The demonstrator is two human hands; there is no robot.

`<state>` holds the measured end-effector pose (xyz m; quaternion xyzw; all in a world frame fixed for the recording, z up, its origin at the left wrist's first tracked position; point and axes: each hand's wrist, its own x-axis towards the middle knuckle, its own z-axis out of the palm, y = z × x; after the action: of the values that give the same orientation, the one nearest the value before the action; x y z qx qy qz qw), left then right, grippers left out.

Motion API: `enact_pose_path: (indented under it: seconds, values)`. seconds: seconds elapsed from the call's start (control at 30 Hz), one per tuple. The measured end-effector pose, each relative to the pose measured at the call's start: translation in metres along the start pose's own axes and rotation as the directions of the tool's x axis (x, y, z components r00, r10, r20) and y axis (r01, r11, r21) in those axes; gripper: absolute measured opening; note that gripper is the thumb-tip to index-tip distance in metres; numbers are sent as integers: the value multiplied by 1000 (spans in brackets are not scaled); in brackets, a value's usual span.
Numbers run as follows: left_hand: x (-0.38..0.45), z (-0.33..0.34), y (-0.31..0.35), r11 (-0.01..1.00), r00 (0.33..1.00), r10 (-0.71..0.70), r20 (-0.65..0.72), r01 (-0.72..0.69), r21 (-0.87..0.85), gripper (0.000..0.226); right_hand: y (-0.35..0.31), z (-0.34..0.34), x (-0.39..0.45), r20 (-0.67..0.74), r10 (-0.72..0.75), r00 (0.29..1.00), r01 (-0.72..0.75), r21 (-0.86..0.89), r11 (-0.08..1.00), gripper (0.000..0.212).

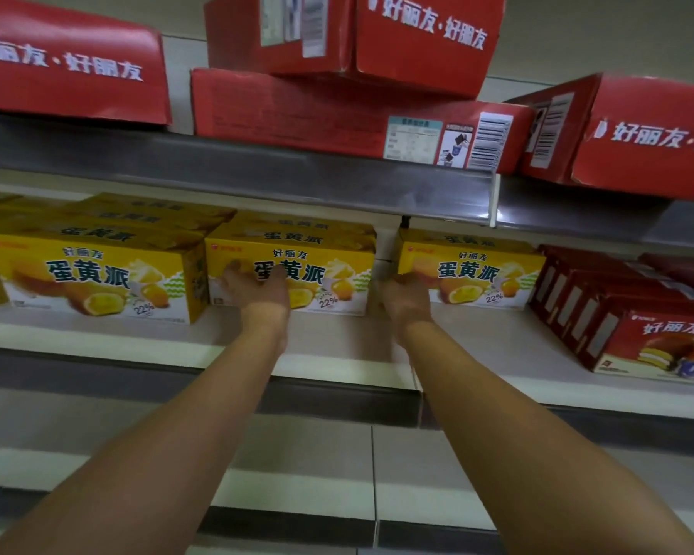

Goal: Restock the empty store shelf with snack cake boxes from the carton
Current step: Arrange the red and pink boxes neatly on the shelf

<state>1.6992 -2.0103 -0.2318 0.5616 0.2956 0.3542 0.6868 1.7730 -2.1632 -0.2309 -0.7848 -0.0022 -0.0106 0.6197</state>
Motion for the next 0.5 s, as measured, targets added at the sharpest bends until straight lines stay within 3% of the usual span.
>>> enact_pose_path:
  seconds: [0.07,0.17,0.2,0.27,0.33,0.37,0.5]
  values:
    - [-24,23,-4,998,1000,22,-11,-22,-62,27,12,-33,14,-167,-42,985,43,3,999,11]
    - [-61,70,-14,997,974,78,213,-82,13,18,25,-88,31,-402,-25,915,41,31,999,35]
    - [-70,85,-19,993,950,70,306,-96,71,16,32,-104,44,-443,-28,896,39,16,999,34]
    - [-81,108,-23,985,873,25,487,-105,139,30,37,-128,64,-438,-45,898,51,1,999,27]
    - [-82,121,-23,977,819,24,573,-142,161,65,46,-146,86,-397,-34,917,49,28,998,42]
    - [-80,126,-20,976,813,3,583,-129,174,72,54,-156,99,-369,-15,929,45,74,996,55]
    - [-57,135,-20,989,777,-137,614,74,127,45,59,-163,108,-282,-18,959,66,161,985,80]
